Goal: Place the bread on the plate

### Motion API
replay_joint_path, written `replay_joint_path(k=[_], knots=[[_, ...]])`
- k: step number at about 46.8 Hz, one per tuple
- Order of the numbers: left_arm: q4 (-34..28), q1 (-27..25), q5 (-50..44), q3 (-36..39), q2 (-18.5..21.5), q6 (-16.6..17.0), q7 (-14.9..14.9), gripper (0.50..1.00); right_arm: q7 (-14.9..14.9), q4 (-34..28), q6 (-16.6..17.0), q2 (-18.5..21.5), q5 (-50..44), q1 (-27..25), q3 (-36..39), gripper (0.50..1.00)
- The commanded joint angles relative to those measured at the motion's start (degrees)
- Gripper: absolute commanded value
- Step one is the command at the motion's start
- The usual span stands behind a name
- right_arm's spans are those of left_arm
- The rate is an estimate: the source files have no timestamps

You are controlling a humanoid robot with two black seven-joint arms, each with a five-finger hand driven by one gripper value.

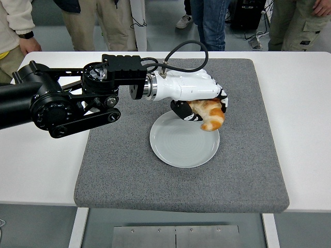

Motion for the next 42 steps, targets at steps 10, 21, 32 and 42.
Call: replay_joint_path(k=[10, 21, 32, 42], knots=[[2.5, 6.14, 4.38, -0.09, -1.75, 1.15, -0.09, 0.5, 0.0, -0.08, 0.0, 0.0, 0.0, 0.0, 0.0, 1.0], [5.83, 8.16, 5.35, -0.09, -3.06, 2.38, -0.52, 0.5, 0.0, 0.01, 0.0, 0.0, 0.0, 0.0, 0.0, 1.0], [7.42, 9.83, 5.44, -0.09, -3.77, 2.9, -0.88, 0.5, 0.0, 0.01, 0.0, 0.0, 0.0, 0.0, 0.0, 1.0], [8.56, 11.06, 5.88, 0.0, -4.65, 3.17, -0.96, 0.5, 0.0, -0.08, 0.0, 0.0, 0.0, 0.0, 0.0, 1.0]])
